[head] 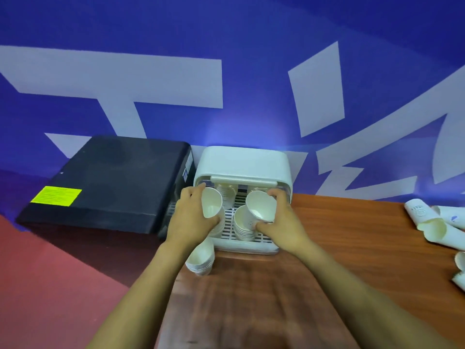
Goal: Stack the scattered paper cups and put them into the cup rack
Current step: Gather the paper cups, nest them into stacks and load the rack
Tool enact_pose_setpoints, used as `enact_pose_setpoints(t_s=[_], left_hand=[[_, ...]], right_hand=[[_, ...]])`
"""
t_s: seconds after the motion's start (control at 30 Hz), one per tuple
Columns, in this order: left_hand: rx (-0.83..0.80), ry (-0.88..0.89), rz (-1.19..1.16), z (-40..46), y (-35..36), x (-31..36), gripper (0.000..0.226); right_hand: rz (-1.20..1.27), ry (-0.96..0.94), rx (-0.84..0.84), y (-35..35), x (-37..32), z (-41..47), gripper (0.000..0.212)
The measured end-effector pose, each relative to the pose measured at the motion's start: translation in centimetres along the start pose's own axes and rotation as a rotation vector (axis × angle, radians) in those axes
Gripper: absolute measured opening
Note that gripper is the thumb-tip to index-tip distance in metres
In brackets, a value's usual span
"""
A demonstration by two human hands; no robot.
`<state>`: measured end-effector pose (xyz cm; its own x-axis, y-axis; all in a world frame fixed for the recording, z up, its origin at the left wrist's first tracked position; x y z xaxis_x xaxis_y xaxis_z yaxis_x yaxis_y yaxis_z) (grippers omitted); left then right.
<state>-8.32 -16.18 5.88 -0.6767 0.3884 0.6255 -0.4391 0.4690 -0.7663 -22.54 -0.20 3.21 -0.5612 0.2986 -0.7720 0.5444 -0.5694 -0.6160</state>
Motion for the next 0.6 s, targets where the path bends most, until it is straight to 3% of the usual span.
enact_pose_setpoints(t_s=[0.33,0.6], left_hand=[[-0.024,-0.017,-0.02,2.4,2.4,-2.3,0.074],[-0.229,-0.141,0.194,2.5,6.4,-5.7,0.1]], right_hand=[[-0.089,0.059,-0.027,3.0,1.8,0.6,0.069],[-0.109,0.206,-0.273,5.4,4.8,-1.1,0.085]])
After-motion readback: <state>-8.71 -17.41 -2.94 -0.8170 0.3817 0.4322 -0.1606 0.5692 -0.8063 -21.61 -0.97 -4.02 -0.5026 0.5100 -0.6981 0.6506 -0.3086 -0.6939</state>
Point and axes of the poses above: each hand's wrist, its own z-axis towards the middle knuckle, its own y-axis out of the palm, x = y × z, the point moved 9 cm from there along z, towards the middle knuckle, and after that the axes turned 13 degrees about -y, right-handed, at the moved point
